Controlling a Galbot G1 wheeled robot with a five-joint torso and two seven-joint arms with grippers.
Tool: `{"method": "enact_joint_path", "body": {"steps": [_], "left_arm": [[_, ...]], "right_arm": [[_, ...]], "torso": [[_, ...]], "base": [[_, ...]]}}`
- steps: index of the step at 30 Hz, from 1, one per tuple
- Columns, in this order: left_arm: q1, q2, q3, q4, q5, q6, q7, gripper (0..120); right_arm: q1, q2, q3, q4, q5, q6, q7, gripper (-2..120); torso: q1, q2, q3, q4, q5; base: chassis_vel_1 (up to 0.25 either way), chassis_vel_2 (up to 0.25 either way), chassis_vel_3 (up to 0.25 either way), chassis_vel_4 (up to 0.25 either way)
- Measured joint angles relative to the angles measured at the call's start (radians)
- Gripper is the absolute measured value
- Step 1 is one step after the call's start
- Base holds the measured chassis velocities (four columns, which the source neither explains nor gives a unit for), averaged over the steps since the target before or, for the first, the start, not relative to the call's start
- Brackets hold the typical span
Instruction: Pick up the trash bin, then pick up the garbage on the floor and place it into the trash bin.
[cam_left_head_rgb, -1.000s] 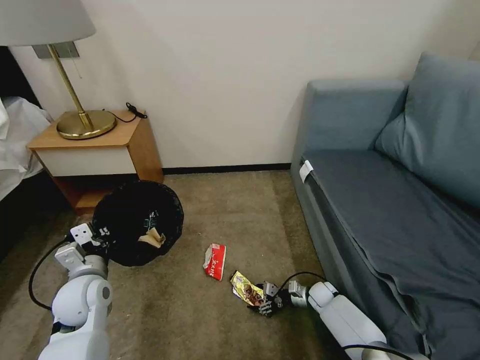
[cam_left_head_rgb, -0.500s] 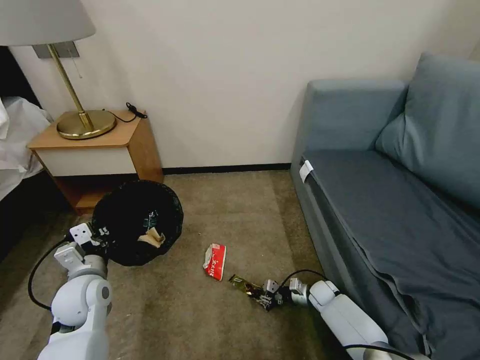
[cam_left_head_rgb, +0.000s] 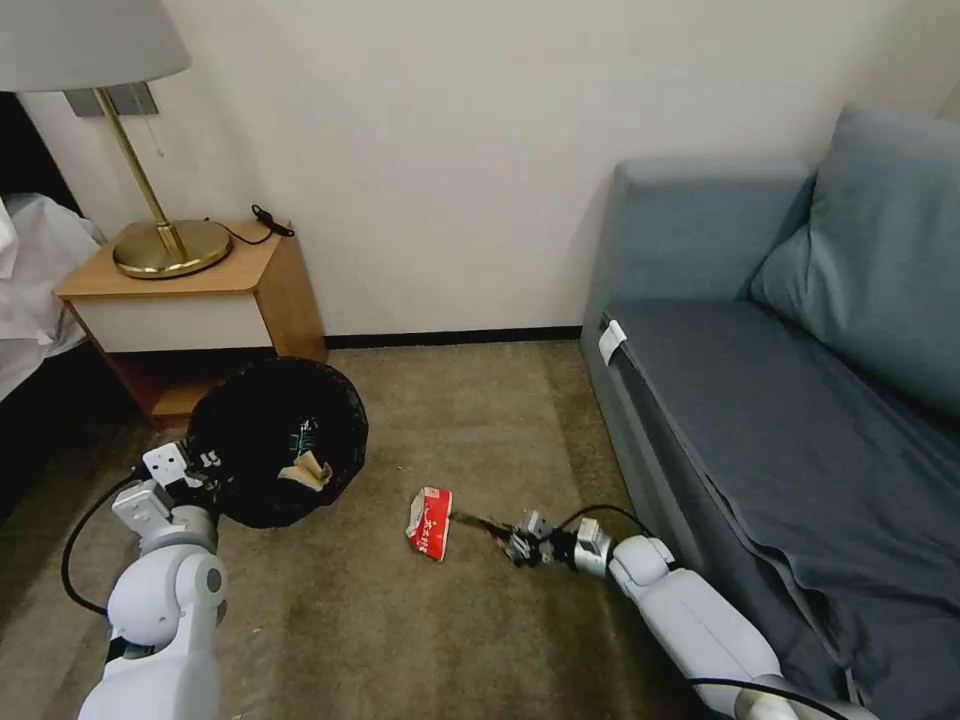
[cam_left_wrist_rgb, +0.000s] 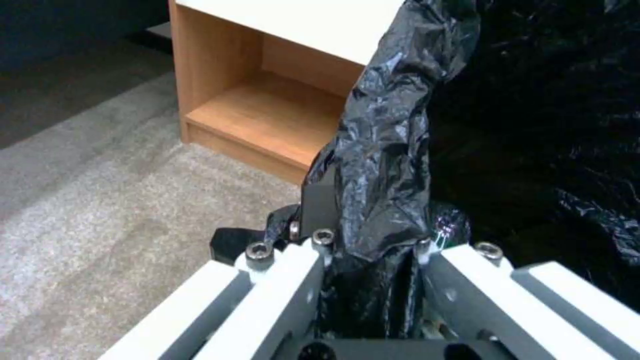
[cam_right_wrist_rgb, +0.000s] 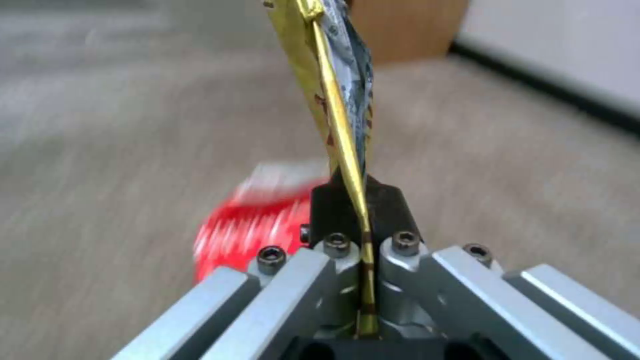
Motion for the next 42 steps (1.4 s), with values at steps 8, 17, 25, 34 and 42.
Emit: {"method": "enact_joint_path", "body": {"steps": [8,17,25,34,42], "left_arm": [[-0.006,0.000,-0.005,-0.001,-0.005,0.000,0.000,1],[-0.011,0.000,-0.005,-0.003,-0.012,0.000,0.000,1],[-0.022,0.000,0.000,0.002,-0.012,0.002,0.000,1],[-0.024,-0.018,0.004,0.009,-0.007,0.002,-0.002,1],[-0.023,-0.030,0.011,0.001,0.000,0.005,-0.007,1]], "right_arm": [[0.102,0.029,-0.153,0.057,0.103,0.023,0.307,0],[0.306,0.069,-0.345,0.130,0.213,-0.008,0.567,0],[0.466,0.115,-0.513,0.229,0.303,-0.059,0.666,0],[0.558,0.206,-0.644,0.215,0.342,-0.079,0.689,0],[0.529,0.249,-0.743,0.182,0.334,-0.080,0.691,0]], "torso": [[0.000,0.000,0.000,0.0001,0.0001],[0.000,0.000,0.000,0.0001,0.0000],[0.000,0.000,0.000,0.0003,-0.0001],[0.000,0.000,0.000,0.0002,0.0000],[0.000,0.000,0.000,0.0000,0.0000]], "base": [[0.000,0.000,0.000,0.000],[0.000,0.000,0.000,0.000],[0.000,0.000,0.000,0.000],[0.000,0.000,0.000,0.000],[0.000,0.000,0.000,0.000]]}}
